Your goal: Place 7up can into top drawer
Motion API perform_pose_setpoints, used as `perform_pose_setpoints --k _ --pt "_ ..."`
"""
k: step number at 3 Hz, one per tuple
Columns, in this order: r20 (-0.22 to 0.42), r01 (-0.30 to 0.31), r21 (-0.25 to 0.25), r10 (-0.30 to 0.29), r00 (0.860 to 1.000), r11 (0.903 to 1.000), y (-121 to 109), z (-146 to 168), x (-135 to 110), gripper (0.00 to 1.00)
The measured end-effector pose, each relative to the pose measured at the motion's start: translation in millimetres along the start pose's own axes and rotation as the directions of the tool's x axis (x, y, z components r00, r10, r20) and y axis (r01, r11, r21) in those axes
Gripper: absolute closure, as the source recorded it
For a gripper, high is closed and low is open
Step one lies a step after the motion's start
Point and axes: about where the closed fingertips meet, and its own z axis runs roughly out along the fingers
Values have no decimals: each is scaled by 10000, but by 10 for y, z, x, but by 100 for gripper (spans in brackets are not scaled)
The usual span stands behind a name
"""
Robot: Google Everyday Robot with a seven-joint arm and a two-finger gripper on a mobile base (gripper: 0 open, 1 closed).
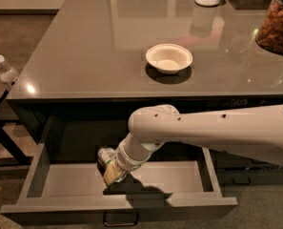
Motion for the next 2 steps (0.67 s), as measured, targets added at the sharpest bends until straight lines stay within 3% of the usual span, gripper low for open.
perform_pose_setpoints --k 2 --pt "0 1 0 -1 10000 10000 0 0 0 35"
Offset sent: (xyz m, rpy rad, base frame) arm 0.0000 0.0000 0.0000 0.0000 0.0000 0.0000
